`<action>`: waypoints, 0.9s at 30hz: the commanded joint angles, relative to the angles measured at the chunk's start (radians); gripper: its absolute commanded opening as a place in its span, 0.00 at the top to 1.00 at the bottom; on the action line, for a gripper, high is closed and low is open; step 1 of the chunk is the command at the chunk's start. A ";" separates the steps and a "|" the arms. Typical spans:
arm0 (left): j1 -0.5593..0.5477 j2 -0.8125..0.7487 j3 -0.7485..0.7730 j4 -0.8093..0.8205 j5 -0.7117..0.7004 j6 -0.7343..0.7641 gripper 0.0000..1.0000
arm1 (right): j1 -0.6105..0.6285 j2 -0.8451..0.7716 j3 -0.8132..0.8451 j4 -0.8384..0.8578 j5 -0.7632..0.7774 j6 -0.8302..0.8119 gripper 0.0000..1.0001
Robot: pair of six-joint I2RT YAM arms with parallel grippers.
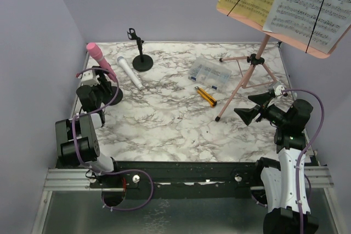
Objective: Pack up the instrument practice props
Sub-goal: Pick up the microphone stand with the microphone from the center of the board.
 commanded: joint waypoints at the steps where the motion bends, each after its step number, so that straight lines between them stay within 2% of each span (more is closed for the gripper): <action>1: 0.014 0.035 0.021 0.105 0.062 0.013 0.66 | -0.005 0.005 0.009 -0.006 -0.008 -0.008 0.00; 2: 0.014 0.041 0.022 0.111 0.055 0.012 0.75 | -0.006 0.006 0.009 -0.005 -0.007 -0.009 0.00; 3: 0.014 0.044 0.022 0.118 0.048 0.010 0.79 | -0.005 0.008 0.010 -0.006 -0.006 -0.009 0.00; 9: 0.017 0.011 -0.001 0.154 0.071 0.028 0.99 | -0.008 0.012 0.008 -0.007 -0.003 -0.012 0.00; 14: 0.015 -0.128 -0.026 0.154 0.123 -0.008 1.00 | -0.011 0.015 0.007 -0.003 -0.007 -0.010 0.00; 19: -0.009 -0.270 -0.056 0.122 0.143 -0.110 1.00 | -0.012 0.019 0.006 -0.001 -0.007 -0.011 0.00; 27: -0.132 -0.472 -0.092 0.024 0.194 -0.157 1.00 | -0.018 0.028 0.004 -0.001 -0.001 -0.015 0.00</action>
